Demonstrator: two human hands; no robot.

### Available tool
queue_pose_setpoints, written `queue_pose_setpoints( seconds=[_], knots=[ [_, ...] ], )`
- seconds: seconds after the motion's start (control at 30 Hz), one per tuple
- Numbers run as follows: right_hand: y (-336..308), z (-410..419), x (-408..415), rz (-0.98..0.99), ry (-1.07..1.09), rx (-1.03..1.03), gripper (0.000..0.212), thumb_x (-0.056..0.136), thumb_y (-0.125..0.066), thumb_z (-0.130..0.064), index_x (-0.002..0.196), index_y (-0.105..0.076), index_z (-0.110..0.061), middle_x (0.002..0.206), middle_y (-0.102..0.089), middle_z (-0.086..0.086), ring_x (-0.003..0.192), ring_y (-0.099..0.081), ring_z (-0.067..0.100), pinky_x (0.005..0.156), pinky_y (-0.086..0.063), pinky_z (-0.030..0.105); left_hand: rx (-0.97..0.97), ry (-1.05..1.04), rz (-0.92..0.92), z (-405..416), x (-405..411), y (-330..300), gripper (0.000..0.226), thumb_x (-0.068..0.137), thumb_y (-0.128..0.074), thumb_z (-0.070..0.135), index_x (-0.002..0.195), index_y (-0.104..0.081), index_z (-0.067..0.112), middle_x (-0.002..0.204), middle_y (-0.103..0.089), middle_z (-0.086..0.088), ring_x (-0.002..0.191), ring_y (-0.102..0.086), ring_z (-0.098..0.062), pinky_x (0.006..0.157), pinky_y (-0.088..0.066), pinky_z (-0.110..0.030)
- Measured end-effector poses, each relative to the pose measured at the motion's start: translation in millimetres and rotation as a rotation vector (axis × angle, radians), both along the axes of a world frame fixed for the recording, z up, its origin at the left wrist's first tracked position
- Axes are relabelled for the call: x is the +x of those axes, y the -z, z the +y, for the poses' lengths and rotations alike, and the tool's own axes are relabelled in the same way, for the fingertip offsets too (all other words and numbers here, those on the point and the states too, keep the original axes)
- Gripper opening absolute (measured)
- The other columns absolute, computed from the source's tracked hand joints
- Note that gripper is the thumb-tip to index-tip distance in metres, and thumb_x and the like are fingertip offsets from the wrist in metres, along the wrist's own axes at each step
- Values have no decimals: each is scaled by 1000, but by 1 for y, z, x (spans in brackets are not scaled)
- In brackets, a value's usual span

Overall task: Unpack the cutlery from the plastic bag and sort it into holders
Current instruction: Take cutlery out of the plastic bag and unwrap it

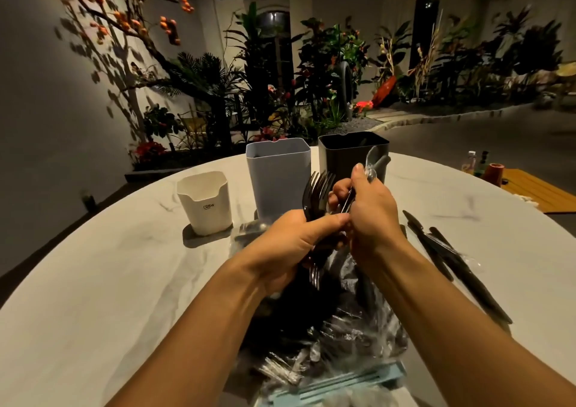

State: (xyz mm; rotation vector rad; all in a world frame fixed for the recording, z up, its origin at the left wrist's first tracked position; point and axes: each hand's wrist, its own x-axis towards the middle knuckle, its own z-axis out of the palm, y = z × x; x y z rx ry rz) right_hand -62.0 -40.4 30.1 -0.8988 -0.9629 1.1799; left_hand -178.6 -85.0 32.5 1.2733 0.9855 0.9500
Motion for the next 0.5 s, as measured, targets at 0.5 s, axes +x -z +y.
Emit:
queue_pose_setpoints(
  seconds=[0.5],
  knots=[
    [-3, -12, 4, 109, -349, 25, 31, 105, -39, -30, 104, -57, -4, 57, -48, -2, 49, -38, 7, 56, -48, 23, 111, -29, 51, 3, -31, 3, 39, 104, -46, 33, 103, -66, 0, 55, -46, 0, 49, -38, -12, 49, -33, -24]
  ],
)
